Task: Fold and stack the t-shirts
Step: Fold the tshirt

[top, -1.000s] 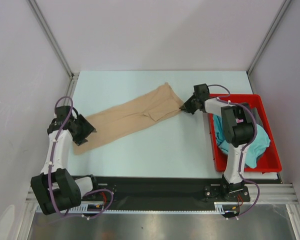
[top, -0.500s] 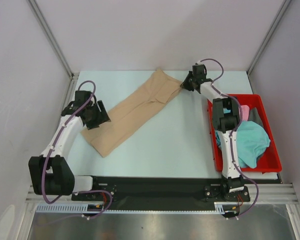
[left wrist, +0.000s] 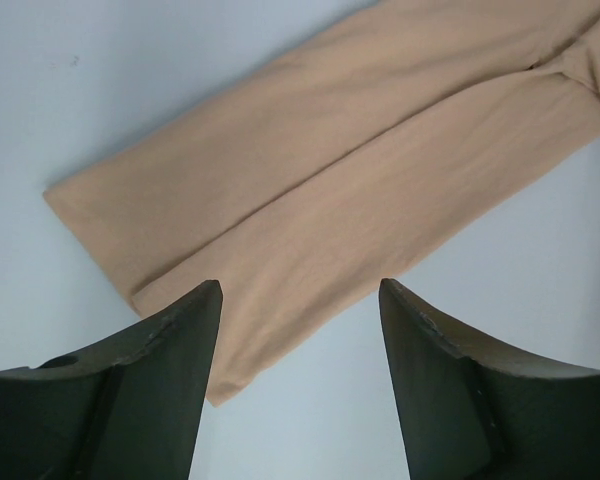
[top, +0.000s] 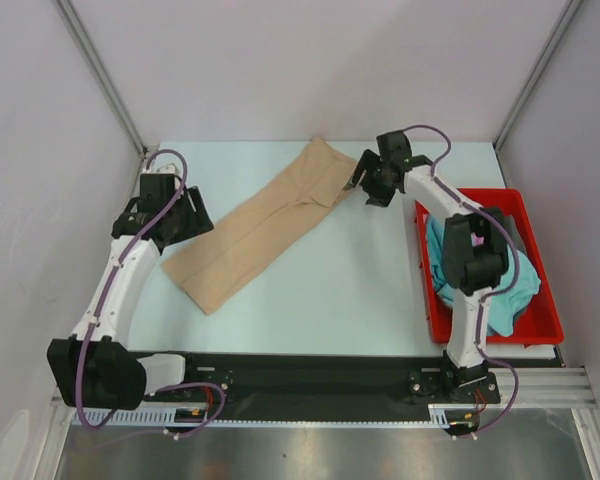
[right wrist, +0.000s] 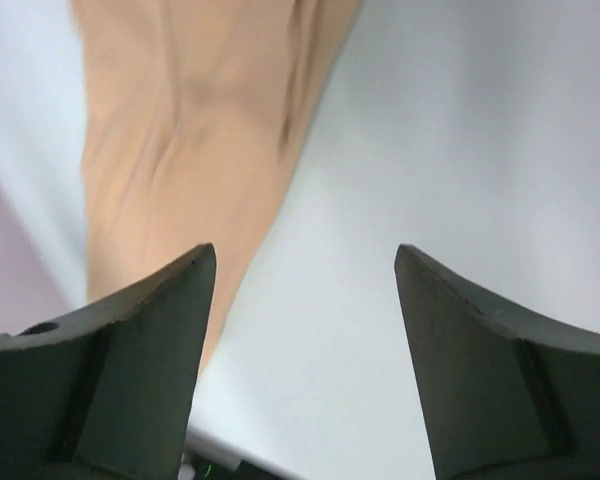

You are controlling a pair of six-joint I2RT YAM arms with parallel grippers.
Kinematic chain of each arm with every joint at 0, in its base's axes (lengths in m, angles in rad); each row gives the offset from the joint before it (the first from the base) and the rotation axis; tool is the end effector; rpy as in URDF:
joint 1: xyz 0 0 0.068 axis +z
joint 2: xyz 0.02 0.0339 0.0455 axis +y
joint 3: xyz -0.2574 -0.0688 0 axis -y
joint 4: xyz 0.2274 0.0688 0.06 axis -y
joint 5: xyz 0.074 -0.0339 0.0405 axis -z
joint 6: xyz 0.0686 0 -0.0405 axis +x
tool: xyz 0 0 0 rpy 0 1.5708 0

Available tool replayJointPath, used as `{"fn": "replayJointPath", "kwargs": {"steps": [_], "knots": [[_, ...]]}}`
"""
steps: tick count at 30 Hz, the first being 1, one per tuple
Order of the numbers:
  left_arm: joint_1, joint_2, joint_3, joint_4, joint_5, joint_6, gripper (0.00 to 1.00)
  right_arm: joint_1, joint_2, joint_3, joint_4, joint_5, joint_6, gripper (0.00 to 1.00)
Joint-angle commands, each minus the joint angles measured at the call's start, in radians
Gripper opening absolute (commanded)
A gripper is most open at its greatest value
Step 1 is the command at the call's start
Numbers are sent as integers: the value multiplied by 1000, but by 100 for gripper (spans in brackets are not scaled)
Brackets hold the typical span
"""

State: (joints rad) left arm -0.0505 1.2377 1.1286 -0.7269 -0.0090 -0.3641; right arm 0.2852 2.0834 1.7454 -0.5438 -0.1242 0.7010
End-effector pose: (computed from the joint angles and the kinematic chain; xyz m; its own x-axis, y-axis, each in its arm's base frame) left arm 0.2637 -0.0127 0.2858 -0.7083 -0.3208 -0.6289 -0.2223 0.9468 -0.2325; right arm 0.4496 0.1407 0.2094 -0.7949 0.4339 -0.4242 0.2066 0.8508 0.4831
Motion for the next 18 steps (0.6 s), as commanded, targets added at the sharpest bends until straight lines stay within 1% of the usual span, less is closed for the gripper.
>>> {"fn": "replayJointPath", "kwargs": {"steps": [1, 2, 3, 4, 5, 6, 7, 8, 9, 10, 11, 13, 14, 15, 17, 18], "knots": [[-8, -73, -12, 1, -51, 19, 70, 131, -205, -214, 79, -162, 237, 78], [-8, -78, -13, 3, -52, 17, 69, 167, -230, -268, 118, -185, 288, 78], [-8, -87, -15, 7, -52, 14, 69, 207, -250, -334, 199, -198, 328, 77], [-8, -92, -16, 17, -52, 10, 69, 300, -279, -375, 285, -207, 404, 76], [-8, -95, -18, 21, -54, 11, 69, 342, -286, -376, 286, -201, 434, 76], [-8, -99, -15, 24, -52, 10, 69, 391, -286, -394, 353, -192, 457, 72], [-8, -99, -9, 21, -60, 10, 69, 431, -275, -400, 384, -166, 483, 70], [-8, -104, -7, 21, -72, 10, 69, 509, -264, -406, 409, -152, 509, 68], [-8, -106, -3, 18, -78, 11, 69, 540, -255, -431, 480, -140, 582, 65], [-8, -113, 2, 15, -86, 19, 69, 569, -225, -443, 525, -129, 622, 63], [-8, -118, 7, 14, -97, 22, 68, 625, -205, -454, 612, -127, 703, 61], [-8, -133, 10, 14, -108, 34, 69, 670, -163, -455, 659, -129, 764, 59], [-8, -139, 8, 12, -111, 39, 69, 687, -133, -452, 688, -123, 794, 56], [-8, -145, 8, 17, -117, 40, 69, 725, -119, -446, 686, -88, 824, 55], [-6, -155, 5, 15, -123, 40, 69, 758, -102, -419, 650, -31, 841, 53], [-6, -158, 3, 15, -121, 40, 69, 787, -97, -408, 633, 22, 851, 53]]}}
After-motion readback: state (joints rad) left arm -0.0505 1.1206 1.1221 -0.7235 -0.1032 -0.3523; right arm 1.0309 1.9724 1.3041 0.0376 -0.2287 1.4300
